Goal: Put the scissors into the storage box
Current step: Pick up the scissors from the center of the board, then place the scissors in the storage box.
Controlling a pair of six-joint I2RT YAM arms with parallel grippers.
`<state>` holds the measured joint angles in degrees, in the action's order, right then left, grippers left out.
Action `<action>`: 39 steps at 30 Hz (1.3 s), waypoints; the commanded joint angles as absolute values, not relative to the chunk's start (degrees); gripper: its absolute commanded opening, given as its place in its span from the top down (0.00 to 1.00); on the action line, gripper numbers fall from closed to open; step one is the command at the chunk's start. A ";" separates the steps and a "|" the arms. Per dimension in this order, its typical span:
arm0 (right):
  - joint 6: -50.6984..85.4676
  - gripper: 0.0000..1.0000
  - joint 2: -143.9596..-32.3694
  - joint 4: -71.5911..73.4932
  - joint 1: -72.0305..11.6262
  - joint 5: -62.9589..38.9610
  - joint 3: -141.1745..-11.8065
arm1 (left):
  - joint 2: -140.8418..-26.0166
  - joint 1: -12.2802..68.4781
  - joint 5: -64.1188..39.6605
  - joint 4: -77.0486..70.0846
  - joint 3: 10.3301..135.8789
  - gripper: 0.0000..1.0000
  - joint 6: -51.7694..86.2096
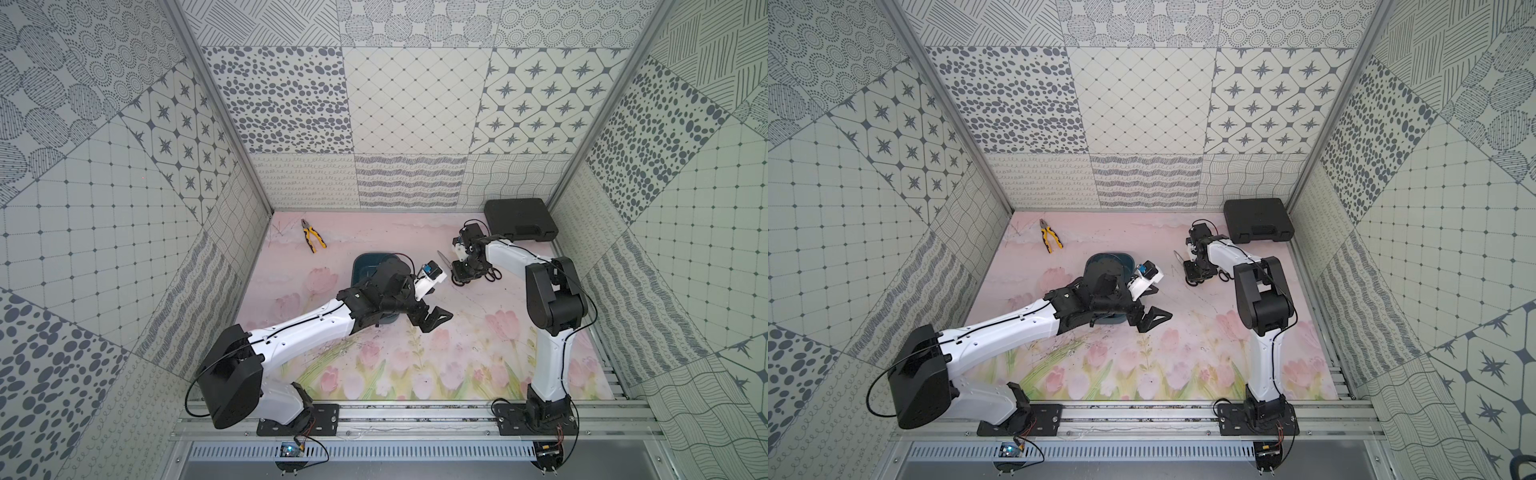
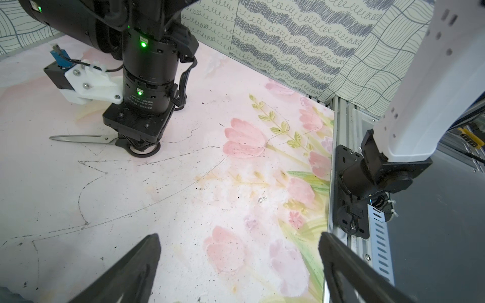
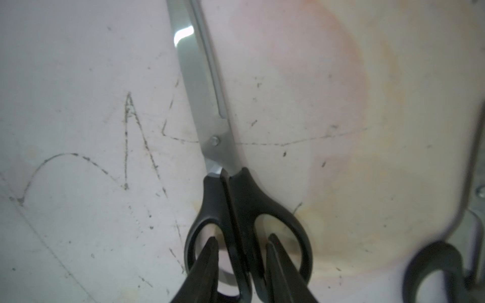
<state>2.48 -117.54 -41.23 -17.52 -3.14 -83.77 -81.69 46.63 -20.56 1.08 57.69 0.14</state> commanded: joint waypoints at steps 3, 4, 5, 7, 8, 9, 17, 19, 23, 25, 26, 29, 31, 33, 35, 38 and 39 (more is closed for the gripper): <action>7.01 0.82 -120.20 -47.23 -18.44 -2.56 -82.24 | -82.53 46.77 -20.12 0.44 58.21 0.01 -1.32; 7.31 0.82 -120.36 -47.37 -18.52 -2.14 -82.47 | -82.62 46.69 -20.26 0.53 58.44 0.01 -1.27; 7.42 0.83 -120.49 -47.81 -18.61 -1.71 -82.73 | -82.62 46.73 -20.30 0.69 58.53 0.01 -1.24; 8.02 0.88 -120.50 -48.70 -18.72 -0.27 -83.29 | -82.38 46.73 -20.30 0.68 58.46 0.01 -1.31; 8.21 0.89 -120.44 -48.94 -18.72 -0.05 -83.40 | -82.28 46.74 -20.18 0.73 58.37 0.01 -1.40; 8.26 0.91 -120.30 -49.02 -18.72 -0.09 -83.45 | -82.10 46.63 -19.90 0.88 58.19 0.01 -1.41; 9.07 1.00 -116.26 -49.12 -19.85 -1.84 -83.57 | -79.20 46.02 -18.45 -1.71 55.43 0.01 -0.38; 9.38 1.00 -114.09 -49.25 -20.51 -1.34 -83.89 | -77.96 45.25 -18.72 -4.30 53.50 0.01 -0.03; 9.13 1.00 -110.29 -50.58 -22.25 -1.60 -85.36 | -75.44 40.40 -21.73 -8.68 49.43 0.01 3.60; 9.30 1.00 -108.44 -51.65 -23.85 -1.89 -86.25 | -73.27 37.00 -22.76 -11.78 46.17 0.01 6.34; 9.55 1.00 -107.64 -51.89 -24.65 -2.22 -86.47 | -72.25 35.37 -22.77 -12.40 45.00 0.01 6.80; 10.85 1.00 -105.50 -52.51 -28.05 -3.47 -87.72 | -68.41 30.98 -20.62 -11.91 41.73 0.01 6.94; 12.30 1.00 -104.53 -52.54 -31.32 -4.39 -89.15 | -65.68 27.89 -18.48 -10.63 39.93 0.01 7.43; 13.76 1.00 -104.49 -52.49 -34.85 -5.79 -91.13 | -63.02 24.68 -16.27 -9.90 37.95 0.01 8.28; 15.30 1.00 -104.81 -52.44 -38.49 -6.20 -93.32 | -60.07 21.65 -13.56 -9.48 35.86 0.01 9.59; 18.19 1.00 -105.56 -50.98 -43.12 -4.58 -95.70 | -55.36 17.71 -9.38 -10.53 31.40 0.01 11.93; 19.78 1.00 -105.79 -49.64 -44.33 -3.82 -95.77 | -54.13 16.60 -8.37 -10.66 30.15 0.01 12.60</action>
<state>15.11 -106.00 -52.27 -41.67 -4.47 -93.93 -59.42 21.56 -15.66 -7.44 34.74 7.60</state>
